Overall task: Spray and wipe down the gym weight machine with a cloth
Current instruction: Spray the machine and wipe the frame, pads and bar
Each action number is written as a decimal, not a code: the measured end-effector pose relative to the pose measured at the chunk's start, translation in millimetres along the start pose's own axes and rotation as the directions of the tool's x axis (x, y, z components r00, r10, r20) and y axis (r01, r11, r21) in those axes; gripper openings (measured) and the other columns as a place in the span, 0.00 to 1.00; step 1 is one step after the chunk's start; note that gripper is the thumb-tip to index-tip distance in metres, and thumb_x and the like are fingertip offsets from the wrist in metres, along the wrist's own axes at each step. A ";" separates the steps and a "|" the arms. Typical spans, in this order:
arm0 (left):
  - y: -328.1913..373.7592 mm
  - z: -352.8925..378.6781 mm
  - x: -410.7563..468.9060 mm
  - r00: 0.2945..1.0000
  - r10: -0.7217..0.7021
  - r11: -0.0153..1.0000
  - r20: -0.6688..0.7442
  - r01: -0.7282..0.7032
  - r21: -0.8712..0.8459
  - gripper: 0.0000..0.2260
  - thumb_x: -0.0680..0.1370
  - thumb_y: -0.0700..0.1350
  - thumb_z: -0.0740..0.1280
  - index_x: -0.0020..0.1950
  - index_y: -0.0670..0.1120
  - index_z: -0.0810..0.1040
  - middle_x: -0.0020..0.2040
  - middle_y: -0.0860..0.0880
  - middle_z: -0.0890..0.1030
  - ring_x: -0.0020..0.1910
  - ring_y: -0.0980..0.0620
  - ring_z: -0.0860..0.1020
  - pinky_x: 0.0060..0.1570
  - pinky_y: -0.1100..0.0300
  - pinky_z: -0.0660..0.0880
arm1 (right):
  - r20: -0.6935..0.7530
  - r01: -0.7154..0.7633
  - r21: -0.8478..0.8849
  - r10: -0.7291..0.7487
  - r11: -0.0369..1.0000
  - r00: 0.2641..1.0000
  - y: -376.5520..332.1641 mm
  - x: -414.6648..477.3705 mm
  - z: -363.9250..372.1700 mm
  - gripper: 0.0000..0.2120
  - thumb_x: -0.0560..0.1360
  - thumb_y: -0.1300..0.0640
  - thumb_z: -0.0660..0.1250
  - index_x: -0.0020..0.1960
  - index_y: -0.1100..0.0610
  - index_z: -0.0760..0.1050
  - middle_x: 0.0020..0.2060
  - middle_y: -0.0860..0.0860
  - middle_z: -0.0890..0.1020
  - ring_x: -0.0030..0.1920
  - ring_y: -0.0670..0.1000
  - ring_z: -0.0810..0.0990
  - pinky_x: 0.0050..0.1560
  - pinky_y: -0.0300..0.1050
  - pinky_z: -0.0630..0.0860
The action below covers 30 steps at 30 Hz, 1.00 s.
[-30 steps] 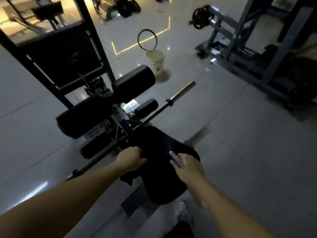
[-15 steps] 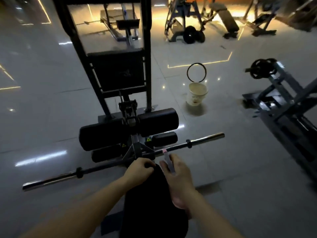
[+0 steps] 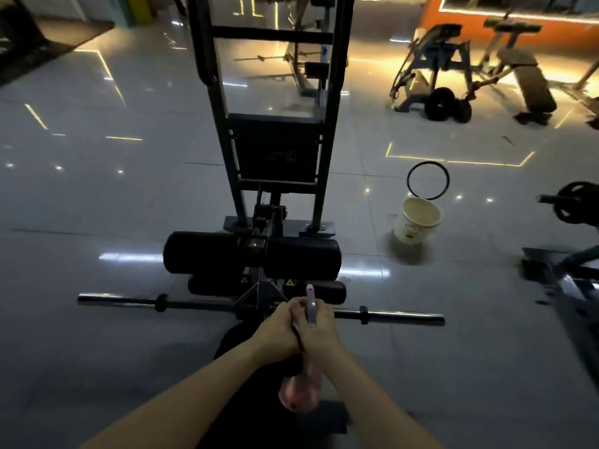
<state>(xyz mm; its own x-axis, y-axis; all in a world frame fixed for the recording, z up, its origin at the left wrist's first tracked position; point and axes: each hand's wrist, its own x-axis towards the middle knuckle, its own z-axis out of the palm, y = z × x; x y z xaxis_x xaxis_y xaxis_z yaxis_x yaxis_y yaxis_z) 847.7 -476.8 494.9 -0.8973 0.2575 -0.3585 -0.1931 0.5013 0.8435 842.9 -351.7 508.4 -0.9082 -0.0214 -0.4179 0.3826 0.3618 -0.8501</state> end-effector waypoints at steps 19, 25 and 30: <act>38.6 44.1 75.5 0.756 -0.435 0.846 -0.489 0.157 -0.510 0.06 0.69 0.47 0.70 0.36 0.45 0.80 0.31 0.47 0.79 0.33 0.49 0.78 0.40 0.53 0.74 | 0.339 0.229 -0.458 -0.069 0.859 0.938 -16.7 134.4 -137.8 0.15 0.81 0.47 0.66 0.59 0.58 0.77 0.52 0.53 0.80 0.55 0.55 0.80 0.58 0.50 0.76; 6.8 33.1 76.3 0.799 -0.207 0.977 -0.564 0.197 -0.079 0.14 0.75 0.49 0.66 0.31 0.50 0.67 0.26 0.51 0.71 0.25 0.51 0.68 0.30 0.55 0.65 | 0.446 0.429 -0.702 -0.119 0.568 0.887 -16.3 182.3 -126.8 0.44 0.77 0.47 0.72 0.81 0.58 0.49 0.77 0.57 0.57 0.75 0.59 0.63 0.73 0.53 0.66; -13.0 25.0 74.9 0.859 -0.171 0.984 -0.482 0.172 -0.044 0.03 0.70 0.51 0.66 0.41 0.56 0.73 0.33 0.54 0.77 0.30 0.53 0.76 0.33 0.55 0.73 | 0.456 0.461 -0.809 -0.105 0.366 0.884 -15.6 207.7 -101.6 0.57 0.71 0.39 0.75 0.81 0.57 0.41 0.80 0.55 0.49 0.78 0.61 0.56 0.74 0.59 0.65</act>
<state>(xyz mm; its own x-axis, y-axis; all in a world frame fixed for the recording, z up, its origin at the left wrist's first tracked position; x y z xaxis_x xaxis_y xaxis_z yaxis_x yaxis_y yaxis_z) 792.9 -443.4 447.1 -0.9292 -0.2632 -0.2593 -0.3614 0.5014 0.7861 631.1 -267.1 467.4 -0.7652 -0.4822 -0.4265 -0.4157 0.8760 -0.2445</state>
